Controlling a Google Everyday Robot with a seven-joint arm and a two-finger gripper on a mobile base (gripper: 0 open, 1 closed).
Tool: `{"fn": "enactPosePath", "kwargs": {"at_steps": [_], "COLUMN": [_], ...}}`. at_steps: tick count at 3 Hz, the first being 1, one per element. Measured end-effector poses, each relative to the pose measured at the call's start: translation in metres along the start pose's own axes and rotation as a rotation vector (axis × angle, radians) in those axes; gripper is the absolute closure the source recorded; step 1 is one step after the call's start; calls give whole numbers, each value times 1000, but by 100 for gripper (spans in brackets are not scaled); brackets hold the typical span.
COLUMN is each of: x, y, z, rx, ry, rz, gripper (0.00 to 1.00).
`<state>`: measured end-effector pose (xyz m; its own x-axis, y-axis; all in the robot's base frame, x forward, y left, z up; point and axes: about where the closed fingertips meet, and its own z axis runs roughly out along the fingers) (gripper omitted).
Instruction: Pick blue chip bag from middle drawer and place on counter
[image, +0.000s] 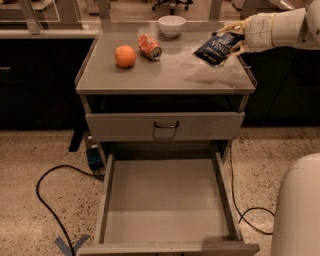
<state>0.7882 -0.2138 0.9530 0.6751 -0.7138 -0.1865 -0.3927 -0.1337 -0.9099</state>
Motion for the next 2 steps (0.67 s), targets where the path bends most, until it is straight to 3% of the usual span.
{"fn": "enactPosePath", "kwargs": {"at_steps": [1, 2], "x": [14, -2], "y": [1, 11], "z": [28, 60], "rx": [28, -30], "ry": [-6, -78], "rz": [-7, -42], "gripper": [100, 100]}}
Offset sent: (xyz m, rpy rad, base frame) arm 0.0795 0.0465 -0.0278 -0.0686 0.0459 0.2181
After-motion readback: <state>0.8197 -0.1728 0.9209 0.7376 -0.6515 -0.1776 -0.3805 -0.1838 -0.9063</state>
